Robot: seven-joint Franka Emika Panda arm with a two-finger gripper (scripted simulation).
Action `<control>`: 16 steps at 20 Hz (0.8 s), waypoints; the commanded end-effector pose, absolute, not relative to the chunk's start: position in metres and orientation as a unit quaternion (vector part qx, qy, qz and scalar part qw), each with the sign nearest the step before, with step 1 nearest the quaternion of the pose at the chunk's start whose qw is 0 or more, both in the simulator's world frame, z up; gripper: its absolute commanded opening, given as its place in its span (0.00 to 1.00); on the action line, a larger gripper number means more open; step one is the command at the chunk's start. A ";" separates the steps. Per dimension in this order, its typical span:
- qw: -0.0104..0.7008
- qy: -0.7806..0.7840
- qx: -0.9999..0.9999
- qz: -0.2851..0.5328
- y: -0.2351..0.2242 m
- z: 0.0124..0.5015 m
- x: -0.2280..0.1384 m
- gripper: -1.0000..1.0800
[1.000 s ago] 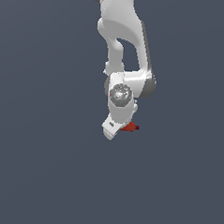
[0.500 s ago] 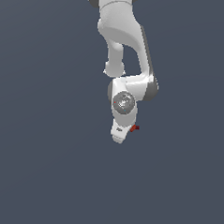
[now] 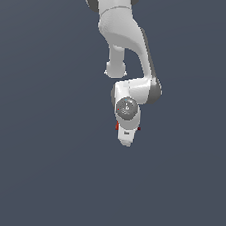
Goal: Pick up the object and move it to a goal position.
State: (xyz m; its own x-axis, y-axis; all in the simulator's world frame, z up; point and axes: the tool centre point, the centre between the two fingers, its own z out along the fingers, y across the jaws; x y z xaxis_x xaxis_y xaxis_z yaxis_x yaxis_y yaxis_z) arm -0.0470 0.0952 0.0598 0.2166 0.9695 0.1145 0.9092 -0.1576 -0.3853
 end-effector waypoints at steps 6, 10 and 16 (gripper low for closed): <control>0.201 -0.644 -0.734 0.075 0.101 0.058 -0.049 1.00; 0.201 -0.643 -0.735 0.075 0.101 0.057 -0.049 1.00; 0.201 -0.644 -0.734 0.075 0.104 0.042 -0.056 1.00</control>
State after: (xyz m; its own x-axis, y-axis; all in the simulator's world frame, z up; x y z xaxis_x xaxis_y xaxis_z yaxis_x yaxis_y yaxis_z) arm -0.0531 0.1029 0.0474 0.1593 0.9760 0.1484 0.9159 -0.0901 -0.3911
